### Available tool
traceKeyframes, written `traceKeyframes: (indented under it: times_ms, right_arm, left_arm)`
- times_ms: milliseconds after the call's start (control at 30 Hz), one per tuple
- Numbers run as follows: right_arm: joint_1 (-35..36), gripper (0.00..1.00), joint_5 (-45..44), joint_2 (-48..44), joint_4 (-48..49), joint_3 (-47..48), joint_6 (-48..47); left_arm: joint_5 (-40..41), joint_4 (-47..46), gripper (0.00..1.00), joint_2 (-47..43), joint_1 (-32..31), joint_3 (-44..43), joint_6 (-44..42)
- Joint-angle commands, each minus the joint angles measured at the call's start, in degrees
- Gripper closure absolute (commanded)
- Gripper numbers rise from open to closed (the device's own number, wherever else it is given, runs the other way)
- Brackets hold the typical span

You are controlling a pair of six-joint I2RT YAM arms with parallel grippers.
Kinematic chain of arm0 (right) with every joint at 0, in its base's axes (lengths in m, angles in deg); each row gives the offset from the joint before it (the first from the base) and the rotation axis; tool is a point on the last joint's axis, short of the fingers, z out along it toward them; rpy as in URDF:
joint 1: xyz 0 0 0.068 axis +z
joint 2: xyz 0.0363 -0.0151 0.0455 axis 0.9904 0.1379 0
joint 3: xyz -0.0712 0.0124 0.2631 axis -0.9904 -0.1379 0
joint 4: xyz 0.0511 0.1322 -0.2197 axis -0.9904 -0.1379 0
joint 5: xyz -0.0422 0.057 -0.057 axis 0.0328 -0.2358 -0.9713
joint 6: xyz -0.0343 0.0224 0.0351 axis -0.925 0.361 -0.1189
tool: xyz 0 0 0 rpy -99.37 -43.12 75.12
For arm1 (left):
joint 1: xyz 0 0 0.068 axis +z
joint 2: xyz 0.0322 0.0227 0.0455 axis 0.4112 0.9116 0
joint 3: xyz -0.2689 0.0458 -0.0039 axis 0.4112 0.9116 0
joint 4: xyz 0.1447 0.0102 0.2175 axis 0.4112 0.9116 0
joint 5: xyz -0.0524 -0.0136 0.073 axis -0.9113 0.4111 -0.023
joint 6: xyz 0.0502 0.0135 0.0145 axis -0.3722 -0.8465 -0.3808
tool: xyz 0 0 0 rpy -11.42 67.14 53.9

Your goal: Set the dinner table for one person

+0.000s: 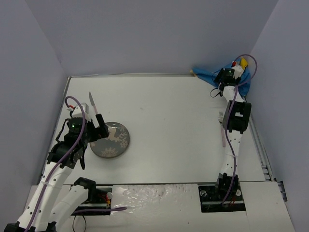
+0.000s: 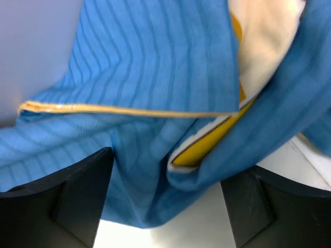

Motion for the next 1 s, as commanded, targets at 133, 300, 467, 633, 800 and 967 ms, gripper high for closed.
traceKeyframes:
  times_ms: [133, 300, 467, 633, 800, 967]
  right_arm:
    - [-0.08, 0.92, 4.86, -0.56, 3.29, 3.97, -2.25]
    - [3.71, 1.00, 7.51, -8.40, 2.63, -4.49, -6.73]
    - [11.43, 1.00, 8.92, -21.15, 0.62, -17.74, -7.89]
    - [20.54, 1.00, 7.59, -33.48, -2.12, -31.85, -4.81]
    - [30.15, 1.00, 6.64, -41.49, -1.80, -46.33, 2.09]
    - [38.10, 1.00, 7.04, -46.46, -1.63, -56.77, 4.06]
  left_arm:
    - [-0.47, -0.29, 0.03, -0.02, -0.16, -1.58, 1.09]
    - [-0.82, -1.59, 0.03, -0.02, -0.16, -1.93, 0.75]
    - [-1.05, -3.67, 0.03, 1.53, -0.16, -2.70, 0.03]
    - [-2.93, -6.27, 0.03, 4.07, -0.16, -4.06, -0.75]
    - [-5.67, -6.19, 0.03, 8.14, -0.25, -5.18, -1.29]
    - [-9.48, -6.55, 0.03, 10.26, -0.25, -5.96, -0.80]
